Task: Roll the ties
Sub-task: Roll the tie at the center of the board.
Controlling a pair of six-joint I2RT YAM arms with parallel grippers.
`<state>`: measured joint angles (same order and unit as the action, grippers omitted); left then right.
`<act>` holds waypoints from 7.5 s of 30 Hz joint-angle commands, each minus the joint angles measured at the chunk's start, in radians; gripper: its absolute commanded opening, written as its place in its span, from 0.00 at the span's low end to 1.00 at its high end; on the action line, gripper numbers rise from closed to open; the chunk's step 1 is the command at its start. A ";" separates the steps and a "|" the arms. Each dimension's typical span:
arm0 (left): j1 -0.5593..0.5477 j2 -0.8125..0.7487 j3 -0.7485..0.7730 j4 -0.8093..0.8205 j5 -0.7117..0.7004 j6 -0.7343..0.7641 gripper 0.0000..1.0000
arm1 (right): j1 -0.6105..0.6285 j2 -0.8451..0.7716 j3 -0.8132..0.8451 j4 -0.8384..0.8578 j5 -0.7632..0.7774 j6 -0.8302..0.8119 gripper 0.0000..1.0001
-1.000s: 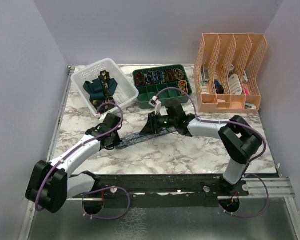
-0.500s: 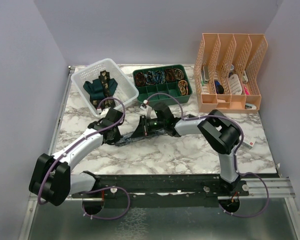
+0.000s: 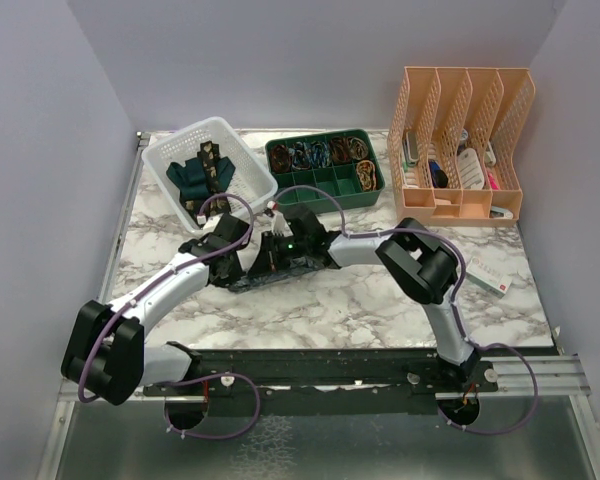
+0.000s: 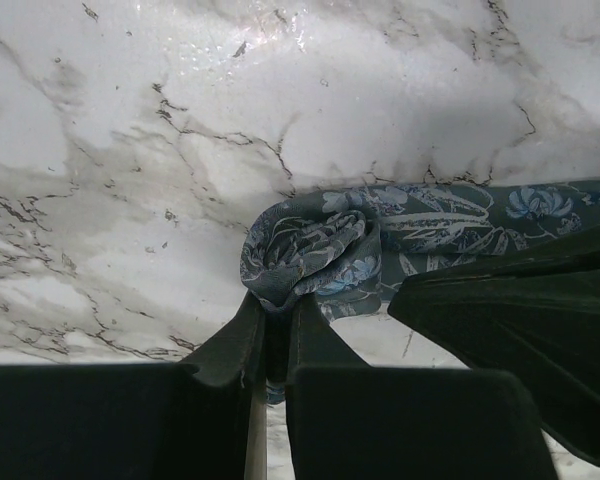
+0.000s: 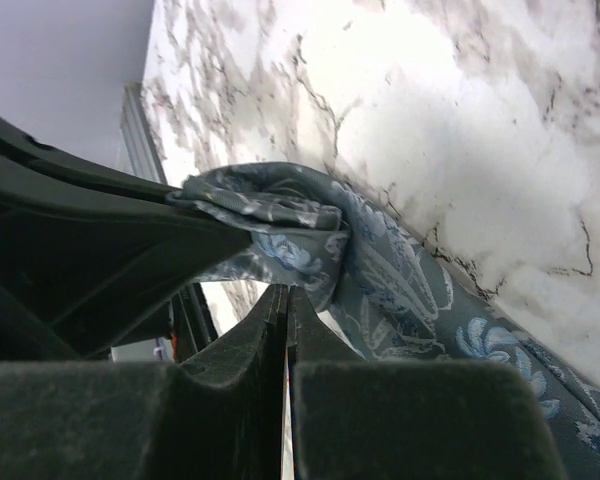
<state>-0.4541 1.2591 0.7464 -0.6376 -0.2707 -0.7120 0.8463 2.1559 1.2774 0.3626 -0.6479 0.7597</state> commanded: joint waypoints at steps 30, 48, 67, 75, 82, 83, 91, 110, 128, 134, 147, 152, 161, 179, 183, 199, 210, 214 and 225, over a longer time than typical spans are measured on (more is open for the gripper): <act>-0.161 0.110 0.178 -0.062 -0.043 -0.007 0.04 | 0.026 0.082 0.064 -0.157 0.074 -0.041 0.07; -0.181 0.228 0.196 -0.022 -0.097 -0.019 0.00 | 0.016 -0.035 -0.011 -0.119 0.115 0.004 0.11; -0.209 0.316 0.261 -0.012 -0.087 0.022 0.09 | -0.009 -0.310 -0.255 -0.228 0.538 -0.012 0.13; -0.234 0.352 0.291 -0.001 -0.058 0.060 0.41 | -0.052 -0.359 -0.301 -0.239 0.567 -0.025 0.13; -0.237 0.355 0.318 0.033 0.010 0.065 0.50 | -0.099 -0.392 -0.341 -0.233 0.561 -0.023 0.13; -0.238 0.351 0.320 0.040 0.022 0.063 0.51 | -0.106 -0.395 -0.347 -0.225 0.549 -0.023 0.13; -0.237 0.256 0.326 0.059 0.003 0.049 0.65 | -0.121 -0.393 -0.354 -0.074 0.307 -0.058 0.14; 0.062 -0.126 0.026 0.055 0.024 -0.013 0.86 | -0.119 -0.255 -0.325 0.243 -0.318 -1.100 0.92; 0.241 -0.191 -0.048 0.076 0.153 0.089 0.87 | -0.033 -0.013 0.025 -0.174 -0.333 -1.458 1.00; 0.252 -0.194 -0.049 0.075 0.162 0.102 0.87 | -0.026 0.037 0.069 -0.169 -0.273 -1.425 1.00; 0.261 -0.190 -0.057 0.075 0.168 0.118 0.87 | -0.003 0.080 0.158 -0.330 -0.285 -1.497 0.90; 0.261 -0.187 -0.056 0.075 0.167 0.123 0.87 | 0.020 0.085 0.151 -0.342 -0.265 -1.503 0.86; 0.262 -0.185 -0.056 0.072 0.166 0.131 0.87 | 0.020 0.117 0.215 -0.389 -0.209 -1.474 0.59; 0.262 -0.159 -0.064 0.091 0.200 0.143 0.86 | 0.025 -0.032 0.069 -0.261 -0.218 -1.468 0.87; 0.262 -0.161 -0.076 0.108 0.213 0.130 0.87 | 0.006 -0.099 -0.018 -0.055 -0.142 -1.268 0.93; 0.264 -0.182 -0.127 0.166 0.221 0.052 0.87 | -0.056 -0.362 -0.220 0.025 0.189 -0.269 0.87; 0.265 -0.193 -0.145 0.180 0.216 0.039 0.87 | -0.014 -0.325 -0.137 -0.140 0.163 -0.102 0.30; 0.265 -0.190 -0.160 0.201 0.244 0.036 0.87 | -0.010 -0.271 -0.112 -0.178 0.168 -0.087 0.29; 0.265 -0.207 -0.224 0.282 0.320 0.000 0.86 | -0.010 -0.165 -0.052 -0.250 0.180 -0.114 0.29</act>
<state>-0.1955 1.0744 0.5385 -0.3977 0.0090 -0.6849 0.8360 1.9537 1.1908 0.1753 -0.4885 0.6563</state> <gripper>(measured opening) 0.867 0.294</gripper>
